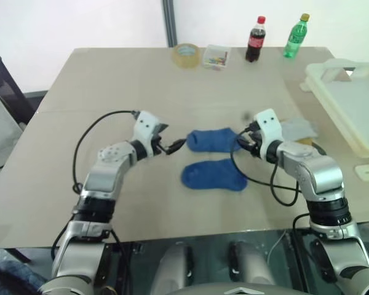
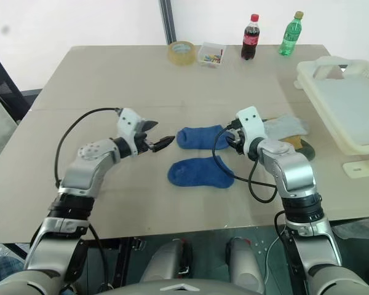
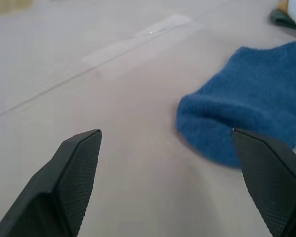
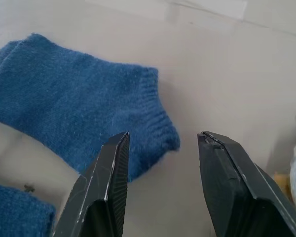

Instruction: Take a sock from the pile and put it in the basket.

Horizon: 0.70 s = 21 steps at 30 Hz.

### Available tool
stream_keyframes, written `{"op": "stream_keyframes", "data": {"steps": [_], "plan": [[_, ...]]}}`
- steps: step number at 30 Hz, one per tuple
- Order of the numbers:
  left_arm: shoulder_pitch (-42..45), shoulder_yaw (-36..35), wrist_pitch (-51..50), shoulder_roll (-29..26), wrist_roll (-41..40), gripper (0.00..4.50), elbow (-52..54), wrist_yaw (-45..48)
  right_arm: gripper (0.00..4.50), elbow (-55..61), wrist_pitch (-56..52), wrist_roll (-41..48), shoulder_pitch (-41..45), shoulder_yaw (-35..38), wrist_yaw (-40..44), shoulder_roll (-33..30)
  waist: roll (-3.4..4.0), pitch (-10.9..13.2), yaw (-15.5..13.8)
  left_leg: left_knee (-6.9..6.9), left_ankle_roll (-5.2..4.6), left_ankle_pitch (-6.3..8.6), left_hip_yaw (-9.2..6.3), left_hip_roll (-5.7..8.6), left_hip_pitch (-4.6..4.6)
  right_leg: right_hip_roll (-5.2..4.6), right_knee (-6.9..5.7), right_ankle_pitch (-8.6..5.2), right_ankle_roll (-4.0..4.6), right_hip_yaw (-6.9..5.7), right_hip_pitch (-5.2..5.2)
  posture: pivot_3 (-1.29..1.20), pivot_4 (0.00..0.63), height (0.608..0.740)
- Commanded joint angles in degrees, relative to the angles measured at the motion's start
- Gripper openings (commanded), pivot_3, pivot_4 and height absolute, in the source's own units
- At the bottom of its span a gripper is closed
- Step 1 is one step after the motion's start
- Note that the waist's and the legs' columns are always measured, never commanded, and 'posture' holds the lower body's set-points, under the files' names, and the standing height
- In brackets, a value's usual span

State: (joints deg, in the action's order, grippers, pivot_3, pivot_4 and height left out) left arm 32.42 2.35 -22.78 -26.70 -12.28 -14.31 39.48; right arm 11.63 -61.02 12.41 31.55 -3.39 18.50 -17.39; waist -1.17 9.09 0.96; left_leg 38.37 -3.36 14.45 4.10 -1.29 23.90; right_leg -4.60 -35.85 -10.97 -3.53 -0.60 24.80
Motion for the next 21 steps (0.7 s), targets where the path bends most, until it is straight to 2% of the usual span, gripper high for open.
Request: {"op": "stream_keyframes", "data": {"steps": [1, 4, 7, 19, 21], "plan": [[2.8, 0.2, -2.4, 1.3, 0.7, 4.50, -1.9, -1.3, 2.22, 4.0, -2.3, 1.8, -0.2, 3.1, -1.2, 1.5, -0.01, 0.0, 0.0, 0.00, 0.00, 0.00, -0.02, 0.00, 0.00, 0.00, 0.00, 0.00, 0.00, 0.00, 0.00, 0.00, 0.150, 0.740], [4.3, 3.0, -0.3, 1.1, 5.2, 4.50, -6.7, -2.3, 2.22, 3.9, -3.6, 2.1, -1.3, 4.0, -2.4, 2.7, -0.01, 0.0, -0.1, 0.00, 0.00, 0.00, -0.03, 0.00, 0.00, 0.02, -0.01, 0.00, 0.00, -0.01, 0.00, 0.00, 0.150, 0.740], [5.4, 2.9, -0.4, 2.4, 5.6, 4.50, -9.2, -3.1, 2.22, 4.2, -4.0, 2.5, -1.9, 4.4, -3.3, 3.7, -0.01, 0.0, -0.2, 0.01, 0.00, 0.00, -0.03, 0.00, 0.00, 0.01, -0.01, 0.00, 0.00, -0.01, -0.01, 0.00, 0.150, 0.740], [5.2, 5.3, -1.1, 5.0, 8.0, 4.50, -9.2, -1.6, 2.22, 5.4, -3.5, 2.3, -4.2, 4.0, -5.2, 4.4, -0.03, 0.0, -0.4, 0.06, -0.01, 0.00, -0.08, 0.02, -0.02, -0.02, -0.03, 0.00, 0.00, -0.01, -0.06, 0.00, 0.150, 0.740], [5.1, 5.2, -1.1, 5.2, 8.2, 3.95, -9.1, -1.5, 2.31, 5.2, -3.0, 2.5, -3.8, 4.6, -5.5, 4.9, -0.03, 0.0, -0.4, 0.06, -0.01, 0.00, -0.09, 0.02, -0.02, -0.02, -0.03, 0.00, 0.00, -0.01, -0.06, 0.00, 0.150, 0.740]]}}
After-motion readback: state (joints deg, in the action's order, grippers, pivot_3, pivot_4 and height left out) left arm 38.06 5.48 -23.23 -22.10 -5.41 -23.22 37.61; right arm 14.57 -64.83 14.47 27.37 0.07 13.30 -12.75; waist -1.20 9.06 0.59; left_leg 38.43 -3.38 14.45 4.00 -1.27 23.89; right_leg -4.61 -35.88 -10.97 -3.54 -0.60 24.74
